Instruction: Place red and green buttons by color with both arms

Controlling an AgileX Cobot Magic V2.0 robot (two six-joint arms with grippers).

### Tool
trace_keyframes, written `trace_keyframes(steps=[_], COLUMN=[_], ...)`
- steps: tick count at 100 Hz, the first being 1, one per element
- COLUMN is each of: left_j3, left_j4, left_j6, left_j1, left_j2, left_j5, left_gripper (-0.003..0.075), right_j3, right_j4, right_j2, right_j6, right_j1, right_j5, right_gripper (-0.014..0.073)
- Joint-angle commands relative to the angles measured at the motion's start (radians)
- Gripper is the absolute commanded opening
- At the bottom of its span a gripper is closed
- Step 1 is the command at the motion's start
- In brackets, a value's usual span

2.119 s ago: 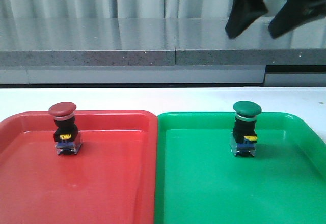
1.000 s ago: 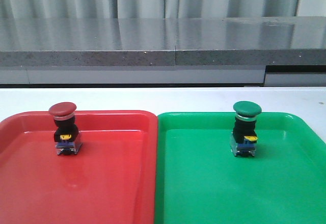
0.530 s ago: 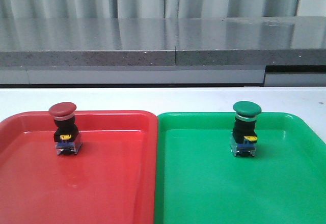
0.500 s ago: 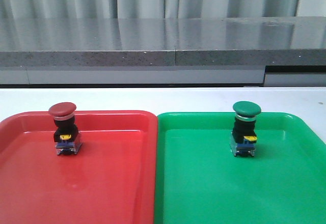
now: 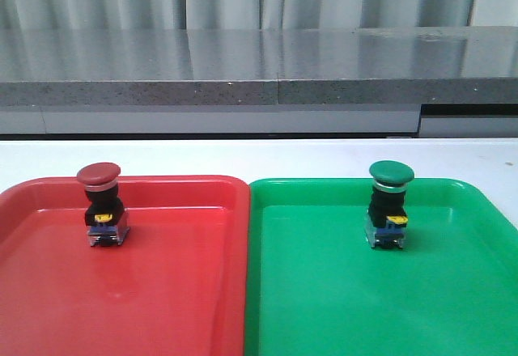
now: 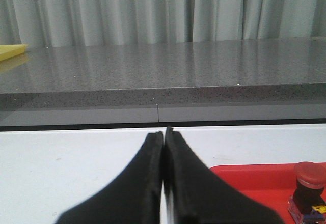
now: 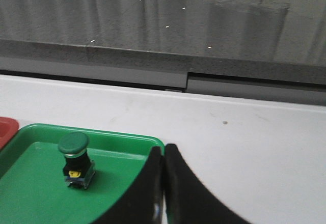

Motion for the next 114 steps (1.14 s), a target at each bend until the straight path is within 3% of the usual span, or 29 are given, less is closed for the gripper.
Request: trace_keyframes(steps=[1, 28, 114], left_j3=[0.042, 0.042, 0.042], left_j4=[-0.01, -0.01, -0.01], left_j6=[-0.003, -0.003, -0.003], left_j1=[-0.008, -0.008, -0.008], left_j2=[-0.029, -0.029, -0.029], left_j5=[-0.081, -0.079, -0.079], left_gripper=[-0.0019, -0.0019, -0.0019], right_j3=[0.039, 0.218, 0.217], right_j4=[0.016, 0.054, 0.051], right_j2=[-0.049, -0.145, -0.145], right_j6=[0.0, 0.0, 0.0], right_j1=[-0.043, -0.11, -0.117], right_j5=[-0.156, -0.323, -0.313], right_gripper=[-0.0069, -0.0069, -0.0069])
